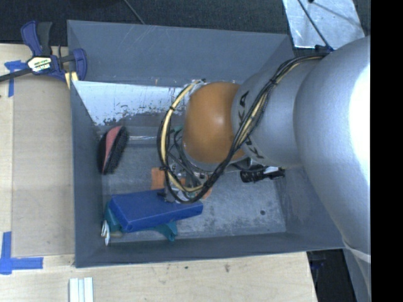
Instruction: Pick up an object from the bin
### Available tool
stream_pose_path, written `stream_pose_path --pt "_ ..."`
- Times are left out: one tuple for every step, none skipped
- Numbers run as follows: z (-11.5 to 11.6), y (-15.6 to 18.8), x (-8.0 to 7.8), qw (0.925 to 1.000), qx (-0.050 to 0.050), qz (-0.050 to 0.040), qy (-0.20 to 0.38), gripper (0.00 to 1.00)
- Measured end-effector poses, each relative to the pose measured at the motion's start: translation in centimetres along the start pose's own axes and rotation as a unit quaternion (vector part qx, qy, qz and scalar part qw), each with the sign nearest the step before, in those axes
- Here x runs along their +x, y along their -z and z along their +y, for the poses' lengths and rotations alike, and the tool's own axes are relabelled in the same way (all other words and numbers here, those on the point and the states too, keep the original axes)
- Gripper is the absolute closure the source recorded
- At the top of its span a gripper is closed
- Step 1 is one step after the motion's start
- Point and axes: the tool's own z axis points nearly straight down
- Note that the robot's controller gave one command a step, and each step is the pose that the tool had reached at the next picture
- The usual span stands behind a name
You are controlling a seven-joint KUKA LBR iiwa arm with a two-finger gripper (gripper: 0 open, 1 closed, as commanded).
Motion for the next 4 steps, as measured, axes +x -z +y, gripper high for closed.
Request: stream_pose_path --pt "3.0 0.9 1.0 0.9994 0.0 0.0047 -0.035 1.0" --pt "3.4 5.1 2.0 0.9995 0.002 0.0112 0.028 1.0" --pt "0.8 9.4 1.4 0.9986 0.0 0.0079 0.053 1.0" --pt "0.0 7.2 2.2 0.9989 0.001 0.0088 0.046 0.0"
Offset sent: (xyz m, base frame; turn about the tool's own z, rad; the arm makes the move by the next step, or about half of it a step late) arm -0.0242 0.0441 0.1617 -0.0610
